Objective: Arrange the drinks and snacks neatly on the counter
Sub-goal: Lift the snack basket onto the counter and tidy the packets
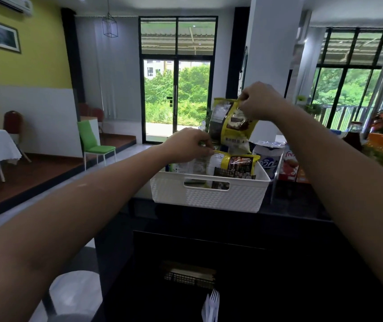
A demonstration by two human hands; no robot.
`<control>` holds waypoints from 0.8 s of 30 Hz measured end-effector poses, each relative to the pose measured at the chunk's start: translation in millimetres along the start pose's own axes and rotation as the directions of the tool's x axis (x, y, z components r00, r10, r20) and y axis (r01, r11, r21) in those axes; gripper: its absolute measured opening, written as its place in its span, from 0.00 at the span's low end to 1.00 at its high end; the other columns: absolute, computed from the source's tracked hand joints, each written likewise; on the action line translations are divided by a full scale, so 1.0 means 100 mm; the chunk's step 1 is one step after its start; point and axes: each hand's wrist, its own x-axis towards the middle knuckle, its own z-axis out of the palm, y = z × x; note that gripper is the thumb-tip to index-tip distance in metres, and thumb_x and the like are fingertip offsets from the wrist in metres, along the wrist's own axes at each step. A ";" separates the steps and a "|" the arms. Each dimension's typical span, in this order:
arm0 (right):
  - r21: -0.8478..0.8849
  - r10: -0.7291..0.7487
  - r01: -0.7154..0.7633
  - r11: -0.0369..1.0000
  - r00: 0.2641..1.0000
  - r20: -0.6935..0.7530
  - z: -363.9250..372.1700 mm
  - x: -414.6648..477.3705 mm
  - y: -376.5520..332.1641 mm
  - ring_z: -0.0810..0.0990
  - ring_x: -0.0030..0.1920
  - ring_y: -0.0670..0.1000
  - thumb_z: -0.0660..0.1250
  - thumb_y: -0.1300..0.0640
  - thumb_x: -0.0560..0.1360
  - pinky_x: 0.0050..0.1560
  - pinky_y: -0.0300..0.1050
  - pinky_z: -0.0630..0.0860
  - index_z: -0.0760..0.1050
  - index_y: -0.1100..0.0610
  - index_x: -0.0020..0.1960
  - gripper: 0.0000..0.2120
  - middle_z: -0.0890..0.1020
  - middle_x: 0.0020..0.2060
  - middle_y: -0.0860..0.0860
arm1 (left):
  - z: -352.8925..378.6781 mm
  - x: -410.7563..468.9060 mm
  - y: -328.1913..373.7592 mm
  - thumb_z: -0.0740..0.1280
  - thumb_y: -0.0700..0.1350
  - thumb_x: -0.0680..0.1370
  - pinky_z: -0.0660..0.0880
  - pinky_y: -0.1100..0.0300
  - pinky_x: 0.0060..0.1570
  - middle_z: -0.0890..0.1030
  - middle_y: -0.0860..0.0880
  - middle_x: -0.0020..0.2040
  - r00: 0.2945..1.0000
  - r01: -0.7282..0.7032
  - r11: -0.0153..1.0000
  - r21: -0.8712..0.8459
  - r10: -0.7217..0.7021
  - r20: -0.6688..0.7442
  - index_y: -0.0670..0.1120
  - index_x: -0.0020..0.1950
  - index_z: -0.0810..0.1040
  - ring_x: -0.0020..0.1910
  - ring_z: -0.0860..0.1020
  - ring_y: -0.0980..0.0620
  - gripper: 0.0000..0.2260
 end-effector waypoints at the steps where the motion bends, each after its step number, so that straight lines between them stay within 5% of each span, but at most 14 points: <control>1: -0.024 0.018 -0.017 1.000 0.999 0.027 0.04 -0.02 0.02 0.75 0.43 0.53 0.60 0.65 0.75 0.41 0.45 0.71 0.79 0.63 0.54 0.11 0.76 0.42 0.53 | 0.01 0.00 -0.01 0.68 0.51 0.76 0.72 0.57 0.43 0.79 0.51 0.44 1.000 0.008 1.000 -0.005 -0.008 0.006 0.48 0.49 0.80 0.43 0.76 0.51 0.08; 8: -0.111 0.135 -0.133 0.985 0.991 0.013 0.19 -0.11 0.34 0.78 0.43 0.56 0.60 0.67 0.74 0.43 0.51 0.77 0.77 0.63 0.50 0.09 0.80 0.43 0.57 | 0.01 0.01 -0.04 0.68 0.52 0.76 0.69 0.59 0.40 0.77 0.52 0.42 1.000 -0.010 1.000 -0.024 0.010 -0.005 0.47 0.47 0.80 0.41 0.73 0.52 0.08; 14: -0.076 0.002 0.010 0.997 0.988 0.157 0.31 -0.18 0.30 0.77 0.45 0.54 0.60 0.66 0.76 0.48 0.49 0.77 0.78 0.59 0.51 0.09 0.78 0.45 0.54 | 0.01 0.04 -0.04 0.67 0.52 0.76 0.69 0.58 0.43 0.76 0.52 0.44 1.000 -0.027 1.000 -0.011 0.027 -0.006 0.47 0.48 0.79 0.44 0.73 0.52 0.09; 19: 0.014 0.021 -0.022 1.000 0.999 0.043 0.41 -0.16 0.19 0.75 0.44 0.52 0.60 0.67 0.75 0.46 0.46 0.74 0.79 0.61 0.52 0.11 0.77 0.44 0.52 | 0.00 0.05 -0.06 0.67 0.52 0.76 0.71 0.56 0.47 0.76 0.52 0.45 1.000 -0.029 0.999 -0.016 0.029 0.003 0.47 0.48 0.80 0.46 0.73 0.52 0.10; 24: -0.055 0.066 -0.053 0.997 0.955 0.290 0.65 -0.24 0.22 0.75 0.46 0.52 0.63 0.66 0.76 0.47 0.46 0.73 0.79 0.60 0.54 0.10 0.80 0.51 0.56 | -0.03 0.04 -0.10 0.67 0.53 0.76 0.71 0.55 0.49 0.77 0.50 0.47 1.000 -0.017 1.000 -0.009 0.017 0.024 0.48 0.48 0.79 0.49 0.74 0.50 0.09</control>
